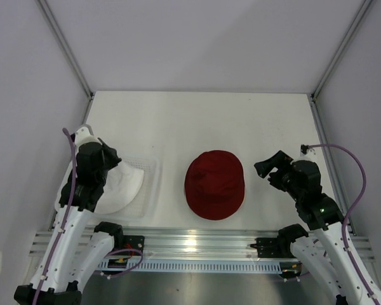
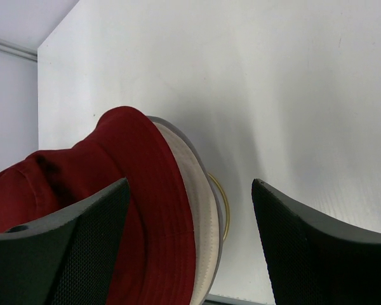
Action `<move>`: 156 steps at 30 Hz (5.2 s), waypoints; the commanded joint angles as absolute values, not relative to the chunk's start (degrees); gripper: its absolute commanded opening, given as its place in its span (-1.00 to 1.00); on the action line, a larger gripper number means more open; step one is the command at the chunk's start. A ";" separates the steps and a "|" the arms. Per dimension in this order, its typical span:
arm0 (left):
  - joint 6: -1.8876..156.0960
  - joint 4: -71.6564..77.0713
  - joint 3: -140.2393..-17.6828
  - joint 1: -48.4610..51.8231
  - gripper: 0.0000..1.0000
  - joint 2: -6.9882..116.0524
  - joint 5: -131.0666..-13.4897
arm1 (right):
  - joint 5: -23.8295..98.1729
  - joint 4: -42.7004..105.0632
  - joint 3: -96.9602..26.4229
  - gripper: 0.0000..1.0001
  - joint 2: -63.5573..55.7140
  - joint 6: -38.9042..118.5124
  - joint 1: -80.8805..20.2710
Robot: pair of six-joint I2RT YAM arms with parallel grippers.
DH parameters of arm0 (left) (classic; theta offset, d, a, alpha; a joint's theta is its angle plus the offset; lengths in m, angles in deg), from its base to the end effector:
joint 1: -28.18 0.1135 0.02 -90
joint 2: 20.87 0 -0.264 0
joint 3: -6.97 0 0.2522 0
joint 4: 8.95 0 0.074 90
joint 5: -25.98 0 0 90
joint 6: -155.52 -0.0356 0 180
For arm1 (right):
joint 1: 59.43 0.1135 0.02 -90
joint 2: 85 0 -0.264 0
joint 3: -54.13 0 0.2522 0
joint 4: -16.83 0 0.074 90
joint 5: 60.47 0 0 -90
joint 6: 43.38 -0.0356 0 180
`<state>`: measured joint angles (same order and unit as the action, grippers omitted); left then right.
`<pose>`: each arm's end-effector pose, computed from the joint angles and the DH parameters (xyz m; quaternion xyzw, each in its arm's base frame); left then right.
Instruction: Stack the hats
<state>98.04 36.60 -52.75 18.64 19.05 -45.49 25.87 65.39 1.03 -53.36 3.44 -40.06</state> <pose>0.1516 -0.0140 0.3215 -0.2504 0.8020 -0.0611 0.5388 0.1210 0.0401 0.2944 0.1922 0.8309 0.2474 0.4599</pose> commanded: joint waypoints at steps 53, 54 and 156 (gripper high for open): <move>94.18 36.63 -71.03 7.72 -0.99 18.85 -79.40 | 36.47 53.63 -15.26 0.71 -50.64 1.71 -40.80; 94.09 35.67 -72.43 5.79 -0.99 19.37 -78.96 | 38.39 53.00 -15.97 0.71 -50.29 1.10 -40.71; 141.37 11.94 -41.34 -34.13 0.55 19.82 -38.18 | 35.33 60.82 10.39 -0.91 -69.36 -14.02 -36.32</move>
